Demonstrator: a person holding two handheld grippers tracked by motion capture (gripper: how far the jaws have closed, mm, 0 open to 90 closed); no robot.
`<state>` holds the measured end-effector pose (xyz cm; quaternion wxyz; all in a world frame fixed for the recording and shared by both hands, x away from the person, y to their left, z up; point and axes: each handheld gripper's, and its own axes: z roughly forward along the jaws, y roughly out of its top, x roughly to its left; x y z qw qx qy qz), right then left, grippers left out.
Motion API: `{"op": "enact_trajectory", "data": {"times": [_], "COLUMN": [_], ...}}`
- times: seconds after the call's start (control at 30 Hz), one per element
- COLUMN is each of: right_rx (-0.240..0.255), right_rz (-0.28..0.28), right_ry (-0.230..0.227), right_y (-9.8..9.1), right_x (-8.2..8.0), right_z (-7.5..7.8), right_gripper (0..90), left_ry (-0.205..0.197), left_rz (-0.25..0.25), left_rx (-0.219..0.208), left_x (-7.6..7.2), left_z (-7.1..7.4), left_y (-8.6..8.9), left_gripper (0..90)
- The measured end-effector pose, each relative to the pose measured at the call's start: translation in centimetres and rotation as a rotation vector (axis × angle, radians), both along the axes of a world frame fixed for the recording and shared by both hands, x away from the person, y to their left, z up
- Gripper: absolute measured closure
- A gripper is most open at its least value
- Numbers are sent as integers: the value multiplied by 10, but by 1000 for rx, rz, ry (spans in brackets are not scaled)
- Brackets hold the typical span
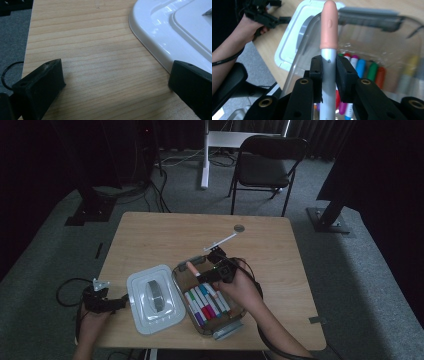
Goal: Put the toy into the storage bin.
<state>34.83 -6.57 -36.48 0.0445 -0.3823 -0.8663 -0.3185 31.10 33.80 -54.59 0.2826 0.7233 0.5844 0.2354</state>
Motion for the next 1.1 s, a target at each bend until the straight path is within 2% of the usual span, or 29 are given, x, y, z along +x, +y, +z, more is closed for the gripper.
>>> {"op": "enact_trajectory", "data": {"times": [0.17,0.33,0.47,0.8,0.93,1.1], "right_rx": [-24,-48,-77,-129,-160,-172], "right_rz": [23,28,40,57,70,74], "right_ry": [34,94,117,147,168,201], "right_y": [12,20,28,42,46,50], "right_x": [-4,-2,-2,-2,-1,2], "right_z": [-17,-39,-53,-73,-82,-91], "right_gripper": [766,766,766,765,765,764], "left_ry": [0,-1,-3,-3,-3,-3], "left_rz": [0,0,0,1,1,1], "left_rx": [0,1,0,0,1,-1], "left_x": [0,0,0,0,0,0], "left_z": [0,0,0,0,0,0], "left_y": [0,0,0,0,0,0], "left_gripper": [5,5,5,5,5,5]}}
